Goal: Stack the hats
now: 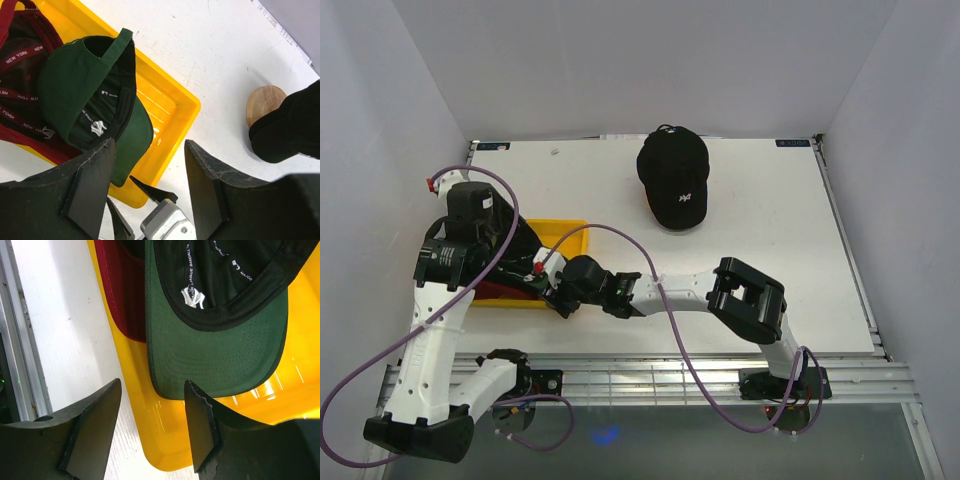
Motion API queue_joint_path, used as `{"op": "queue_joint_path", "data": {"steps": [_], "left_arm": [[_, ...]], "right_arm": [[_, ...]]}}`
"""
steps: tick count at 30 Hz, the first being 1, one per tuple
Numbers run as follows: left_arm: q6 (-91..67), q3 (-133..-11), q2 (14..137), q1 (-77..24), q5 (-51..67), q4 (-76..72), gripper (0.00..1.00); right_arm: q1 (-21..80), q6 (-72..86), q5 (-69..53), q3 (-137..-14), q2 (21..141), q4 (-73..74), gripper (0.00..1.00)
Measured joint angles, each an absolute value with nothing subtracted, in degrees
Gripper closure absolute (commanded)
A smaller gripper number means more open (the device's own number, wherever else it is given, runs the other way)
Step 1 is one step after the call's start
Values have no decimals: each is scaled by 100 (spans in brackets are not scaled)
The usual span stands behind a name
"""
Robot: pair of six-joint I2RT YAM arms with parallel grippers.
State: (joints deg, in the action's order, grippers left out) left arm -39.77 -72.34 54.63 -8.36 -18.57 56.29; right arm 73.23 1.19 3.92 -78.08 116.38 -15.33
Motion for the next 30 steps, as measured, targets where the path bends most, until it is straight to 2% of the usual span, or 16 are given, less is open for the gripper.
{"op": "queue_joint_path", "data": {"steps": [4,7,16,19,20,21,24,26,30], "left_arm": [[-3966,-7238,5463,-836,-1855,5655,32],[-3968,-7238,5463,-836,-1850,5655,32],[-3942,-7251,5465,-836,-1793,5658,32],[-3940,-7269,5465,-836,-1772,5655,32],[-3940,-7269,5465,-836,-1763,5655,32],[-3940,-7269,5465,-836,-1750,5655,32],[-3942,-7269,5463,-836,-1728,5653,32],[-3942,-7269,5463,-836,-1708,5651,32],[-3942,-7269,5452,-836,-1699,5642,32]], "right_arm": [[7323,130,392,-7826,11640,-1533,41],[7323,143,390,-8016,11738,-1520,46],[7249,274,397,-8750,12383,-1507,47],[7179,307,392,-8779,12411,-1472,53],[7153,322,392,-8779,12414,-1461,65],[7129,320,390,-8779,12414,-1448,72],[7076,395,390,-8779,12414,-1437,87],[7022,395,364,-8801,12383,-1433,92],[6759,792,-279,-8836,12090,-1229,92]]}}
